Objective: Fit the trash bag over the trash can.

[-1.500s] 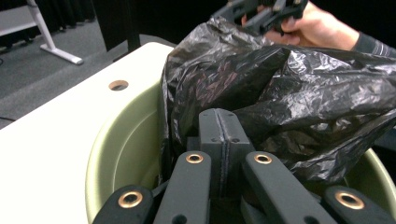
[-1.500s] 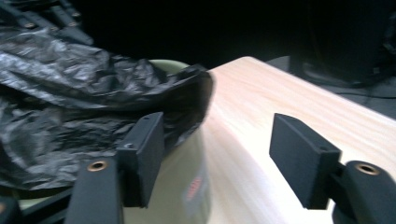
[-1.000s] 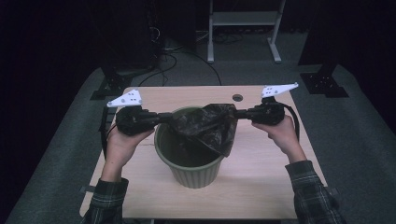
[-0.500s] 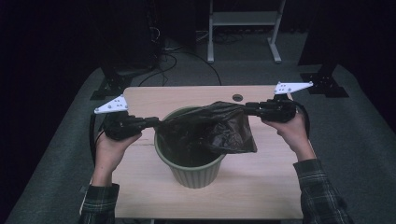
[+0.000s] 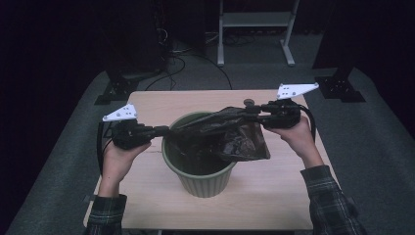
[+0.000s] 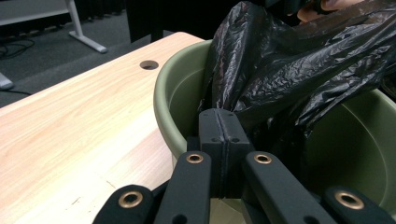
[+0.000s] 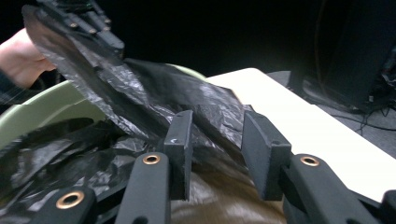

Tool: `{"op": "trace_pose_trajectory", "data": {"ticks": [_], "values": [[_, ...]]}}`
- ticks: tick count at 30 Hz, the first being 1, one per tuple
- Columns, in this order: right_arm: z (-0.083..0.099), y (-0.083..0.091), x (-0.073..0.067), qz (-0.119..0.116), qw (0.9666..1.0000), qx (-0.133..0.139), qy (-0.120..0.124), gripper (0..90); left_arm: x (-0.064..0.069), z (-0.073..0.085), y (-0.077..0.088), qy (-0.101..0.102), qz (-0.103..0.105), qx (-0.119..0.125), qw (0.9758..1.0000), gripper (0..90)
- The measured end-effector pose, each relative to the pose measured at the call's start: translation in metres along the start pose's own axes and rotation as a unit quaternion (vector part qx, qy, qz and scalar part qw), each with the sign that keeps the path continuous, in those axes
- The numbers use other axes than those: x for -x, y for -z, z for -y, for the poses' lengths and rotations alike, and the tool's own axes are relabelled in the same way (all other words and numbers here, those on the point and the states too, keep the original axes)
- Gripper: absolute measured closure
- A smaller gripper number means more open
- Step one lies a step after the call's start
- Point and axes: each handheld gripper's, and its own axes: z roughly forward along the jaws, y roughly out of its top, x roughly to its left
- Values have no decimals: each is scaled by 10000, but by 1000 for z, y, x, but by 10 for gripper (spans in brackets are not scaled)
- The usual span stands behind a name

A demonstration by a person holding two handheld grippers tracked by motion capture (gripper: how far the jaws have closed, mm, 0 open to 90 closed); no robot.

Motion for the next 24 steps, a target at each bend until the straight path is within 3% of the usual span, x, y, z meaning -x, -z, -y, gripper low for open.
{"op": "trace_pose_trajectory", "data": {"ticks": [7, 9, 11, 19, 24], "values": [[-2, -19, -1, 20, 9994, -293, 169, 669, -1, 0, 1, 14, 5, -6, 10000, 900], [-1, -22, -1, -17, 9993, -298, 203, 748, -1, 1, 2, 17, 13, -1, 10000, 900], [0, -25, -1, -89, 9992, -305, 249, 900, -1, 1, 2, 20, 19, -8, 10000, 900], [-8, -29, 0, -247, 9993, -178, 195, 900, 5, 1, 1, -53, 163, -13, 9999, 899], [-25, -33, -3, -398, 9989, 115, 229, 900, 11, 0, -4, -137, 160, -114, 9997, 899]]}}
